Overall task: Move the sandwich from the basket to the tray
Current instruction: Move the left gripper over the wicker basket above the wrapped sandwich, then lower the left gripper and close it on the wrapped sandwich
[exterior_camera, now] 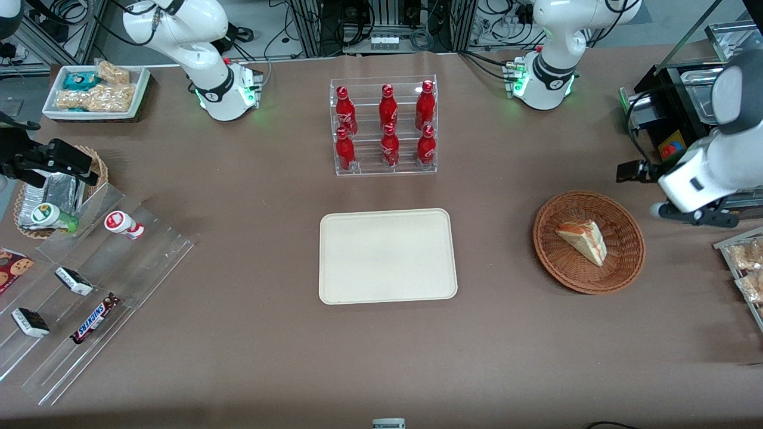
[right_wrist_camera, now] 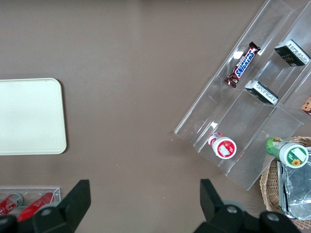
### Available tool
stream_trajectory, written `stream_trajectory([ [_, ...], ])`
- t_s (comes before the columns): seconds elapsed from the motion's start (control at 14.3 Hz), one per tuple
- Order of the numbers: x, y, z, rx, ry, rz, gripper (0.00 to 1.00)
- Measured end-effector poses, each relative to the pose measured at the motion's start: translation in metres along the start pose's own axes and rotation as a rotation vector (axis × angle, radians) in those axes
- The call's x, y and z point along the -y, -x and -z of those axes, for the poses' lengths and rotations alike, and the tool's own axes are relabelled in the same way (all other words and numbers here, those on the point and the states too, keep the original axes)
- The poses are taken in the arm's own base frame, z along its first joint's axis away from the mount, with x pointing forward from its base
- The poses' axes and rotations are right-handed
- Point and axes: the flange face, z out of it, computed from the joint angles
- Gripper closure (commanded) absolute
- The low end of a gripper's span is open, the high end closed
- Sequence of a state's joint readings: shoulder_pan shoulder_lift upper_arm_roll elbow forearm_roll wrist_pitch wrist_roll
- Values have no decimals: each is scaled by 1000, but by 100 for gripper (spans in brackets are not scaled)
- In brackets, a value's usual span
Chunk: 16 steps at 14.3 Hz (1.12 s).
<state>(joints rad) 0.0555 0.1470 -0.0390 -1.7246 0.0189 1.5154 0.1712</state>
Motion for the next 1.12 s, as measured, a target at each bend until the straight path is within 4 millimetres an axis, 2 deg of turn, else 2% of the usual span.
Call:
stream_trajectory([
  [0.21, 26, -30, -62, 0, 16, 33, 0],
  [0.35, 29, -42, -97, -36, 12, 87, 0],
  [0.49, 28, -47, -119, -74, 11, 218, 0],
  [0.63, 25, -52, -126, -112, 19, 424, 0],
  [0.84, 17, -63, -125, -174, 50, 756, 0],
  [1.12, 14, -64, -129, -165, 76, 1036, 0],
])
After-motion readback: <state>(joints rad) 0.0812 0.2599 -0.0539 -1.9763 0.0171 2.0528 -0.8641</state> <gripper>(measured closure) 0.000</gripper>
